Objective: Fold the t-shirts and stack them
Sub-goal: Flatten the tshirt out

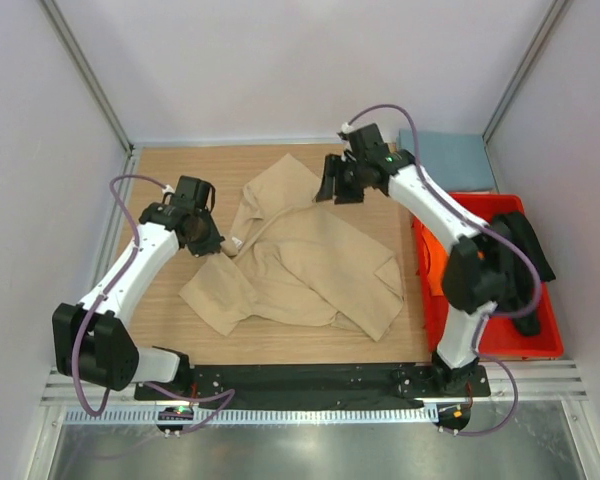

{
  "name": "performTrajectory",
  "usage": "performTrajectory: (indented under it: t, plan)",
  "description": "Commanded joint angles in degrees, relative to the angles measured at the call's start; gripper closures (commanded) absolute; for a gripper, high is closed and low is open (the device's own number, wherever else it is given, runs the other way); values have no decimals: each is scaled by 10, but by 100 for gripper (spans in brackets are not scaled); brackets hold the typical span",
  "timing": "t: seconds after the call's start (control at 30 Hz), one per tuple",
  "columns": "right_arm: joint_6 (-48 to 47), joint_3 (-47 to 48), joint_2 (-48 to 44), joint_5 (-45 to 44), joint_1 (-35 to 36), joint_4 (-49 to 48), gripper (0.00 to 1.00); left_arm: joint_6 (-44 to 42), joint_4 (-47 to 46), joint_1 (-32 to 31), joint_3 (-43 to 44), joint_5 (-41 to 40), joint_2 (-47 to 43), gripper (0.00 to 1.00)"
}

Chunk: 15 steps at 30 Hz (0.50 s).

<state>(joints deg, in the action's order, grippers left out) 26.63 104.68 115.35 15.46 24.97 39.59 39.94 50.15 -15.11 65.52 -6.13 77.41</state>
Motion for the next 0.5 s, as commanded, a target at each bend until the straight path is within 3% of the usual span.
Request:
performTrajectory:
  t: [0.0, 0.1, 0.27, 0.47]
  plan:
    - [-83, -189, -164, -67, 34, 55, 41, 22, -19, 2, -13, 30, -9, 100]
    - [-91, -339, -280, -76, 38, 48, 35, 35, -59, 1, -41, 78, -7, 100]
    - [-57, -511, -376, -72, 47, 14, 35, 33, -99, 2, -28, 127, 46, 100]
    - [-15, -592, -386, -76, 74, -36, 54, 24, -110, 8, 13, 105, 124, 100]
